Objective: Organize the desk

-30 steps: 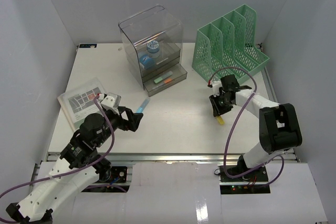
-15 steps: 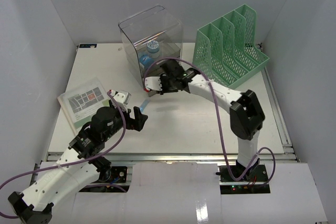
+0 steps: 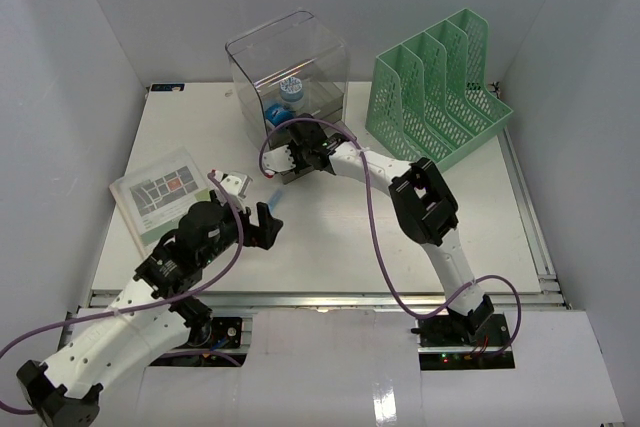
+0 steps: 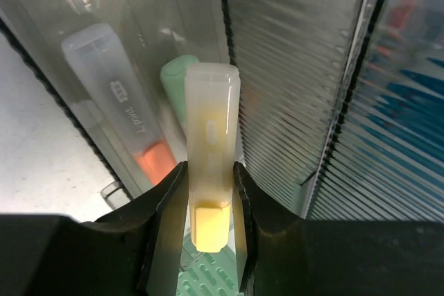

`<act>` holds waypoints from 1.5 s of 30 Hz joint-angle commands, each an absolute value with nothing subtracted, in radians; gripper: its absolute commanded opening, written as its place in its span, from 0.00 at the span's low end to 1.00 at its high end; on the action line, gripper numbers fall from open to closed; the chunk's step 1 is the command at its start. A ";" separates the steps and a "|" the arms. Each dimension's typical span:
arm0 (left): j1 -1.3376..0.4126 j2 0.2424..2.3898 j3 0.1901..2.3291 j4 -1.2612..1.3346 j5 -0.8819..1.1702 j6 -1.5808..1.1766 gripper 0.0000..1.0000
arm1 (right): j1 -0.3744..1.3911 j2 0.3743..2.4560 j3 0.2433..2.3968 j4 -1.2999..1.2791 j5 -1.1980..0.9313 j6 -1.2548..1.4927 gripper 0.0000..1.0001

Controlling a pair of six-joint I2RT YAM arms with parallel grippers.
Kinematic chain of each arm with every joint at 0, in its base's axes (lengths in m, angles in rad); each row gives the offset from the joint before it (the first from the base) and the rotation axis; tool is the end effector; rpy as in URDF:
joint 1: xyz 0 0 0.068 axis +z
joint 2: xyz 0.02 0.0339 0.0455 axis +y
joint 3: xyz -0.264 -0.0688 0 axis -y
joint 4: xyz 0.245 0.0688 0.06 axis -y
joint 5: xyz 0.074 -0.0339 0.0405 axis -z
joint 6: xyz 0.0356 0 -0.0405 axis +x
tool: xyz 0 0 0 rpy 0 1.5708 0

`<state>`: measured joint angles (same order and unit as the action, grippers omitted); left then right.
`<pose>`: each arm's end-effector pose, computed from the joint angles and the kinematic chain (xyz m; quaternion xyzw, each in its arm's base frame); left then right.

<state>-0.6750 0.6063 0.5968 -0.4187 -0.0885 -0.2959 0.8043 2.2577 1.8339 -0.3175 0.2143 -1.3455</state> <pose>0.1177 -0.0901 0.2762 0.1349 0.8298 -0.2191 0.4951 0.3631 0.3662 0.1981 -0.7799 0.4709 -0.2014 0.3599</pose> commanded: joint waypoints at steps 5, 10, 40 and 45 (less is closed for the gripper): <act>-0.670 0.748 0.650 -0.459 -0.123 -0.338 0.98 | 0.806 2.232 1.839 -0.162 0.264 -1.405 0.66; -0.670 0.841 0.681 -0.467 -0.128 -0.327 0.98 | 0.792 2.119 1.789 -0.255 0.208 -1.299 0.71; -0.493 1.715 1.018 -0.337 -0.107 0.062 0.66 | 0.103 1.054 0.793 -0.512 -1.202 -0.795 0.90; -0.492 1.750 1.022 -0.336 -0.109 0.052 0.57 | 0.089 1.017 0.776 -0.511 -1.201 -0.805 0.90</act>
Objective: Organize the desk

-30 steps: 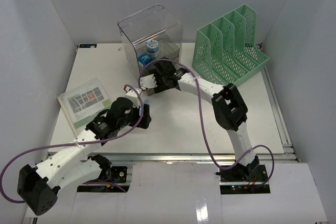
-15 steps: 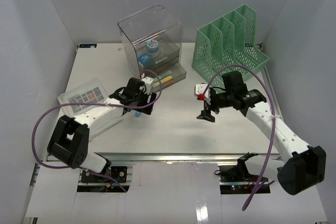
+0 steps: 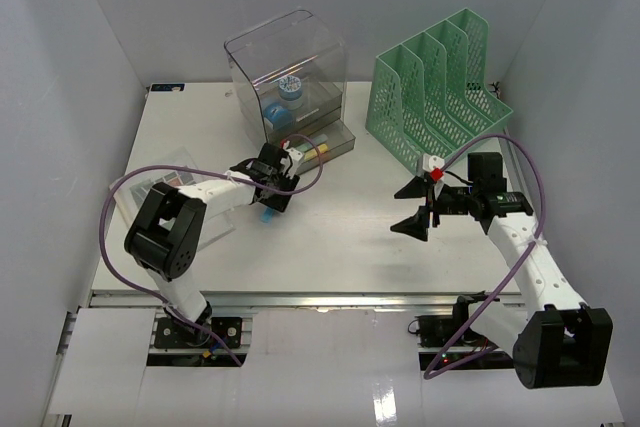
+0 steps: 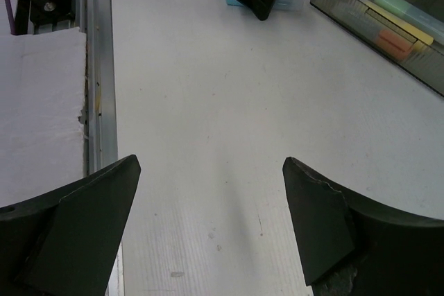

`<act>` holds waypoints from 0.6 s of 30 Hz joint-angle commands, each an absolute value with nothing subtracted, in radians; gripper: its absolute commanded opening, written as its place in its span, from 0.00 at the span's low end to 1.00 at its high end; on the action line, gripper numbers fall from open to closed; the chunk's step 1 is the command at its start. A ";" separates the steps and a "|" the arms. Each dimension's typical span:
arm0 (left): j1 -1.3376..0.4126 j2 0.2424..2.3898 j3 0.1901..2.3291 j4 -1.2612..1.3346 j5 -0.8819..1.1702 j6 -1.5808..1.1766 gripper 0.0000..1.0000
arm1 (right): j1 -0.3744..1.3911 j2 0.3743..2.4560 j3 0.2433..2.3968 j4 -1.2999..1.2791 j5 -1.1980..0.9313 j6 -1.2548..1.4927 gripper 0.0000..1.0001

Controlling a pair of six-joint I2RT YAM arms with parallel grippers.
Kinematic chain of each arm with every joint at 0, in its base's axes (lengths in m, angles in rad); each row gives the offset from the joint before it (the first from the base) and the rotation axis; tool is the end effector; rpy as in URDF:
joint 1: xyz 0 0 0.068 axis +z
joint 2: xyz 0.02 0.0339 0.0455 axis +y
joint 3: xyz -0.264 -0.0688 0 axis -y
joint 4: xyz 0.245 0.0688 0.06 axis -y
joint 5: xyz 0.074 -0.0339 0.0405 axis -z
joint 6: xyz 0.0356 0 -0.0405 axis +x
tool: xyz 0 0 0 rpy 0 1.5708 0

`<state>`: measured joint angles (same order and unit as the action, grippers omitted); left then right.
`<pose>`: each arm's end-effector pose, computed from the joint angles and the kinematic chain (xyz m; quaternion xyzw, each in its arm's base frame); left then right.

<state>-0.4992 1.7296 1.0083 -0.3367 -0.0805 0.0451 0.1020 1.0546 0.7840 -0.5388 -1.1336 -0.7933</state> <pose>0.2991 -0.1598 0.1620 0.2500 0.9337 -0.0191 0.2556 0.1989 0.0528 0.2709 -0.5189 0.6197 0.3628 0.4638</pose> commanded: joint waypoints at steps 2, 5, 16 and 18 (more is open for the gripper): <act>-0.491 1.744 1.016 -0.336 -0.087 0.037 0.47 | 0.083 1.015 0.777 -0.511 -1.200 -0.805 0.90; -0.491 1.707 0.997 -0.331 -0.038 0.014 0.33 | 0.072 1.013 0.776 -0.511 -1.203 -0.801 0.90; -0.676 1.527 1.140 -0.393 -0.101 0.195 0.17 | 0.029 0.974 0.770 -0.509 -1.218 -0.802 0.90; -0.687 1.582 1.266 -0.405 -0.132 0.258 0.16 | 0.025 0.974 0.767 -0.509 -1.213 -0.803 0.90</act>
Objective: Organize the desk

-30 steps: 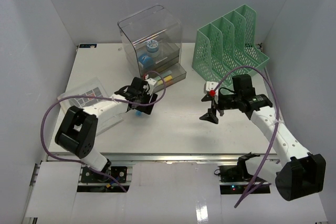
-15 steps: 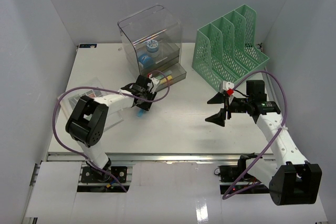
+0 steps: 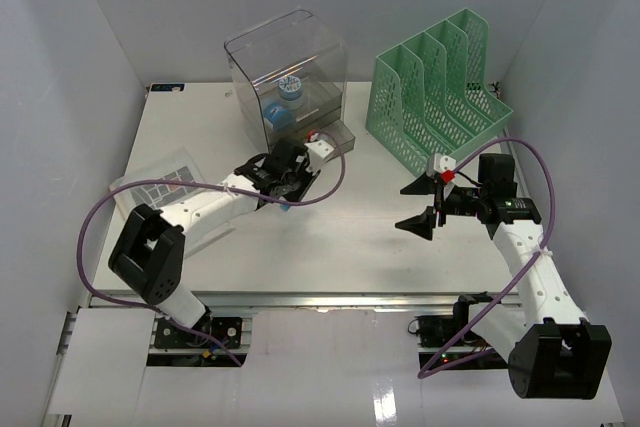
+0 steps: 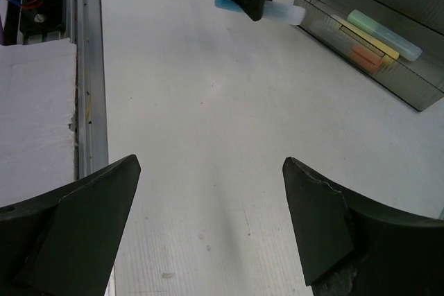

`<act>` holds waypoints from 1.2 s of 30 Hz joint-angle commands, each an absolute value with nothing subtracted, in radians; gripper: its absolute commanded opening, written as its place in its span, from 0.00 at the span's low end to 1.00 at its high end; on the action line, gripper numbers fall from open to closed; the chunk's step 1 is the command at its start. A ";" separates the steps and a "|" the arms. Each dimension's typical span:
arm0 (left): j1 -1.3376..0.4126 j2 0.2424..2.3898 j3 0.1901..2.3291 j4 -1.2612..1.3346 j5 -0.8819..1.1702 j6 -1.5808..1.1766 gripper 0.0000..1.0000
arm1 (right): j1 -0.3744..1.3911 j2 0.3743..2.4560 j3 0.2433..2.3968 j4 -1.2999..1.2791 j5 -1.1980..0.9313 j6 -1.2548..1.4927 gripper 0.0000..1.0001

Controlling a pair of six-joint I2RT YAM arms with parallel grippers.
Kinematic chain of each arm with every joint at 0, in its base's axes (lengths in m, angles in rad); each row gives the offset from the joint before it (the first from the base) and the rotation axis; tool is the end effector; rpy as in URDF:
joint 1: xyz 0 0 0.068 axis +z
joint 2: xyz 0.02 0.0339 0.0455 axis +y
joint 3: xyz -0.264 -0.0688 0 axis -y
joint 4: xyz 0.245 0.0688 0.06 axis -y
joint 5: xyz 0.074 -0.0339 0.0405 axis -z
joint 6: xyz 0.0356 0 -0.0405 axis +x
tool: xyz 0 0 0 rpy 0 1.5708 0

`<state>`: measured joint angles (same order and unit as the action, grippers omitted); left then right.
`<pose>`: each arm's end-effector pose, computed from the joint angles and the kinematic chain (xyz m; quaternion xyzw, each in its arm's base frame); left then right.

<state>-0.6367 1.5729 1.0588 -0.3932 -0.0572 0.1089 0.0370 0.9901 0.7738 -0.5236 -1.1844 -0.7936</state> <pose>0.2672 -0.1951 0.2230 0.3356 0.8836 -0.0588 0.3213 0.1905 0.0401 0.2813 -0.5124 0.6037 0.3509 0.4998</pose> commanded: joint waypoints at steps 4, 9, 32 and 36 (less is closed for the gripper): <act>-0.689 1.750 1.442 -0.415 -0.204 0.392 0.16 | 0.015 0.976 0.764 -0.509 -1.212 -0.805 0.90; -0.686 1.932 1.650 -0.407 -0.305 0.525 0.18 | 0.011 0.979 0.764 -0.510 -1.223 -0.805 0.90; -0.731 1.977 1.682 -0.365 -0.306 0.481 0.77 | -0.029 0.991 0.762 -0.512 -1.239 -0.805 0.90; -0.752 1.864 1.559 -0.357 -0.122 0.273 0.41 | -0.037 0.992 0.760 -0.511 -1.241 -0.807 0.90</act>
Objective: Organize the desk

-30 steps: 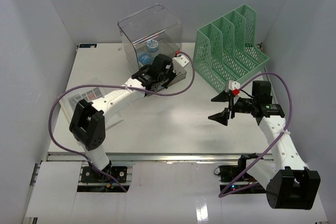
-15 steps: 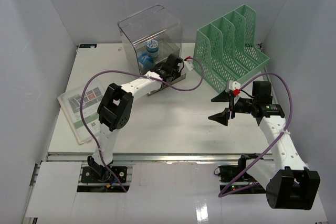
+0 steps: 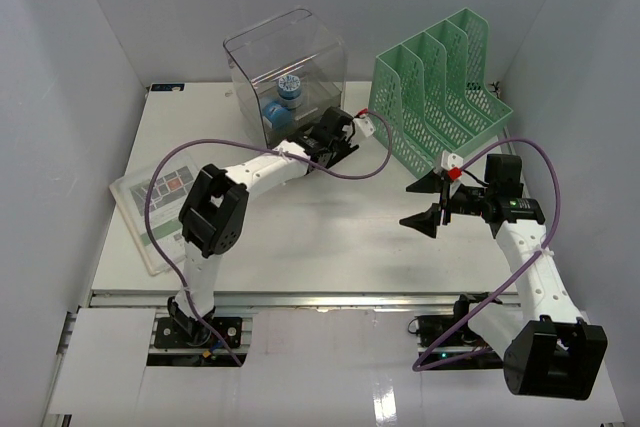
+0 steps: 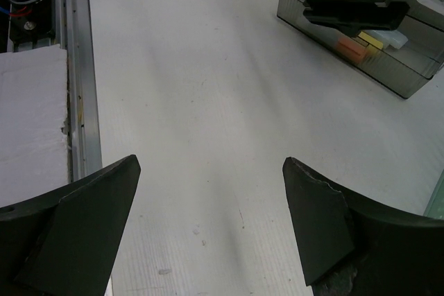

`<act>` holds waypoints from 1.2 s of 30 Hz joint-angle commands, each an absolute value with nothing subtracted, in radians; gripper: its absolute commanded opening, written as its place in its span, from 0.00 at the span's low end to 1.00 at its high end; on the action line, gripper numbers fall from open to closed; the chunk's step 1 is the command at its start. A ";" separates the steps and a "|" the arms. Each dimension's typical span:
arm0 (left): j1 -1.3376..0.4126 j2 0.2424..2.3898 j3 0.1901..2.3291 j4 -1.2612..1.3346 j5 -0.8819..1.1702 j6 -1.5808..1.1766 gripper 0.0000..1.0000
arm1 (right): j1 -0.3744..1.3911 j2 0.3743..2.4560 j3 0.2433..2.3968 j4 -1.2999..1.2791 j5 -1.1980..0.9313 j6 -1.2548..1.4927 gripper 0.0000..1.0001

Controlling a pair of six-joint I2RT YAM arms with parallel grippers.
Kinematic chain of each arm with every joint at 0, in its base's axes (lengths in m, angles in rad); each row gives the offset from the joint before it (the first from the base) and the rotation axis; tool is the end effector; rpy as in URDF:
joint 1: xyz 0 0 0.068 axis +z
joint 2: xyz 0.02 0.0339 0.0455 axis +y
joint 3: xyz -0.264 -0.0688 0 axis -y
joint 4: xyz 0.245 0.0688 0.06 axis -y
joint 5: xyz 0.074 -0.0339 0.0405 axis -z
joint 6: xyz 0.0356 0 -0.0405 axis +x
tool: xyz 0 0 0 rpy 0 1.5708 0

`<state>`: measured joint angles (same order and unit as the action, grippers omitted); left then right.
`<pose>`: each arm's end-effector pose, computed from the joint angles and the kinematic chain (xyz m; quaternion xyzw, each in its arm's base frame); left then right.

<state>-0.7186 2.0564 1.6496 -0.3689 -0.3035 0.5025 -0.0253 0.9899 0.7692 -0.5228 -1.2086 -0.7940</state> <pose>0.3601 -0.3008 0.2295 0.4746 0.7803 0.0973 0.3955 0.1919 0.0284 0.2805 -0.4943 0.6129 0.3455 0.5106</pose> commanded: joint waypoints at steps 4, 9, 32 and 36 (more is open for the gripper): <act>-0.753 1.801 1.416 -0.311 0.033 0.149 0.26 | -0.043 0.993 0.758 -0.511 -1.243 -0.808 0.90; -0.749 1.845 1.352 -0.305 0.003 0.178 0.24 | -0.051 0.995 0.758 -0.512 -1.246 -0.808 0.90; -0.627 2.189 1.601 -0.242 -0.399 0.323 0.89 | -0.058 1.000 0.764 -0.516 -1.247 -0.807 0.90; -0.614 2.194 1.628 -0.242 -0.407 0.334 0.93 | -0.058 1.001 0.764 -0.517 -1.244 -0.807 0.90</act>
